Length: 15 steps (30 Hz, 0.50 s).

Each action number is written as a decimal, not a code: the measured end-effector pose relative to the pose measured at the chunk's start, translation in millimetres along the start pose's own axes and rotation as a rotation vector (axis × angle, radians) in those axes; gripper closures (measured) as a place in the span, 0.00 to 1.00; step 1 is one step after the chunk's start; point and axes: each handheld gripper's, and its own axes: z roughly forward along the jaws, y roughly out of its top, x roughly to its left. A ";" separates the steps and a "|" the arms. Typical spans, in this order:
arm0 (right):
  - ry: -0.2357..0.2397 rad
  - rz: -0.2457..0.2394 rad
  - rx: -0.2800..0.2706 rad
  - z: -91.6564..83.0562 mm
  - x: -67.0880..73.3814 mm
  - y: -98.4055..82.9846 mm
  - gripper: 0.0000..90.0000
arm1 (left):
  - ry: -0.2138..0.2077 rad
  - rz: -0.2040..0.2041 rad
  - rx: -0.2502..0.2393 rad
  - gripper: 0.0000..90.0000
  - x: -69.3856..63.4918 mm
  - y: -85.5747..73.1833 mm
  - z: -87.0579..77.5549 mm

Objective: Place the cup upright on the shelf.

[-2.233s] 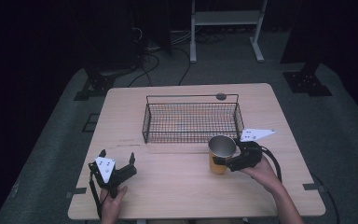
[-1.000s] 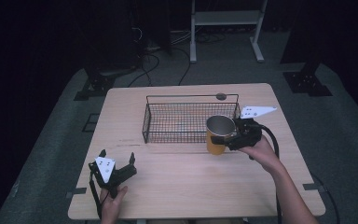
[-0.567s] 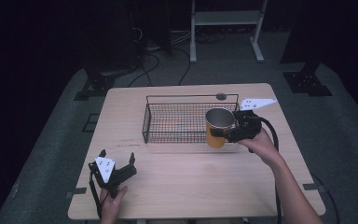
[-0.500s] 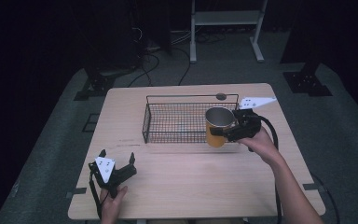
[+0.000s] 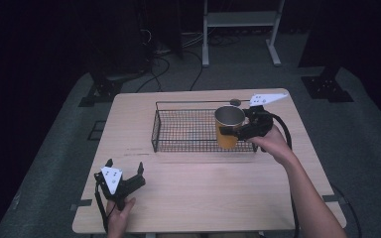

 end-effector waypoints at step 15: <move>-0.019 0.003 0.026 20.0 -21.5 10.6 0.14 | -0.002 -0.001 0.000 0.00 0.3 0.0 0.1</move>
